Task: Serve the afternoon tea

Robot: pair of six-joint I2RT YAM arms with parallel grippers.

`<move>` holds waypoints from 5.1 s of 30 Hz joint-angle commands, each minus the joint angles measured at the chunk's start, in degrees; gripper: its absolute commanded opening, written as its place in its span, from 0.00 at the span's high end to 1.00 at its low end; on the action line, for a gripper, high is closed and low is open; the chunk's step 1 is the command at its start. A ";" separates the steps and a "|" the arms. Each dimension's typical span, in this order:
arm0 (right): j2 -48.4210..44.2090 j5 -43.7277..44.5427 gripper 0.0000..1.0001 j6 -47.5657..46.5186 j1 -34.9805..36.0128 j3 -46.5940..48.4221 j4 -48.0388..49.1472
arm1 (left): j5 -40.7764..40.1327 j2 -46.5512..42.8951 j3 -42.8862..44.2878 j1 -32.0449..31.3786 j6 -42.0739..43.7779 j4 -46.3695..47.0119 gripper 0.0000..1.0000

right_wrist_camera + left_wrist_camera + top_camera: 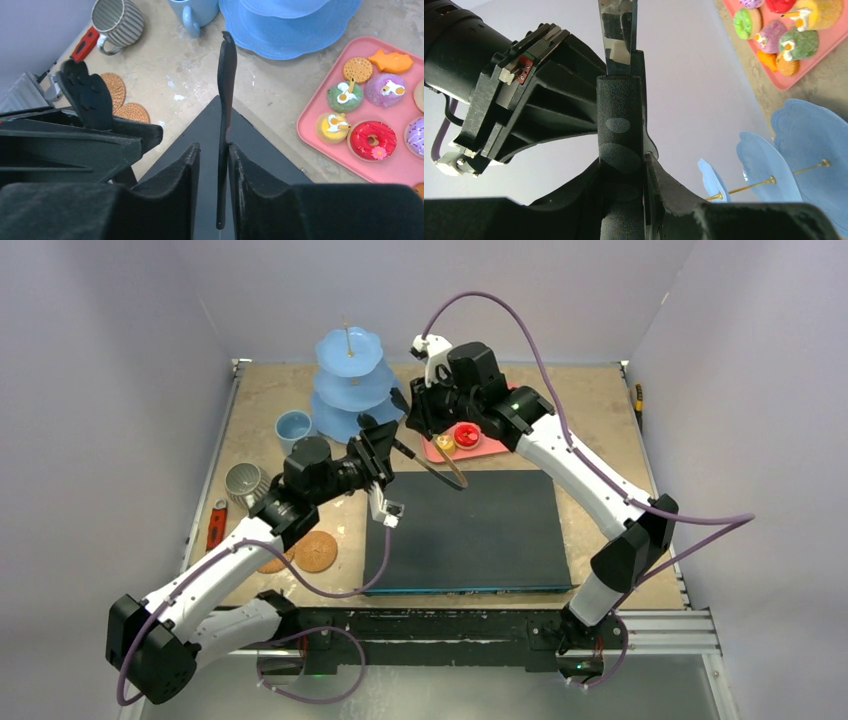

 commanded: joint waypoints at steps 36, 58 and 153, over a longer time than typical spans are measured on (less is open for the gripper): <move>-39.05 -4.19 0.02 5.83 -1.60 -39.27 54.27 | -20.21 -0.46 14.28 -4.26 -67.07 4.22 1.00; -17.65 -10.99 0.04 12.82 -1.51 -28.35 66.14 | -20.21 1.57 17.10 -4.56 -69.22 5.43 1.00; -1.73 32.97 0.28 -6.65 -21.02 -45.65 74.99 | -38.92 20.87 40.73 5.74 -97.74 -32.27 0.03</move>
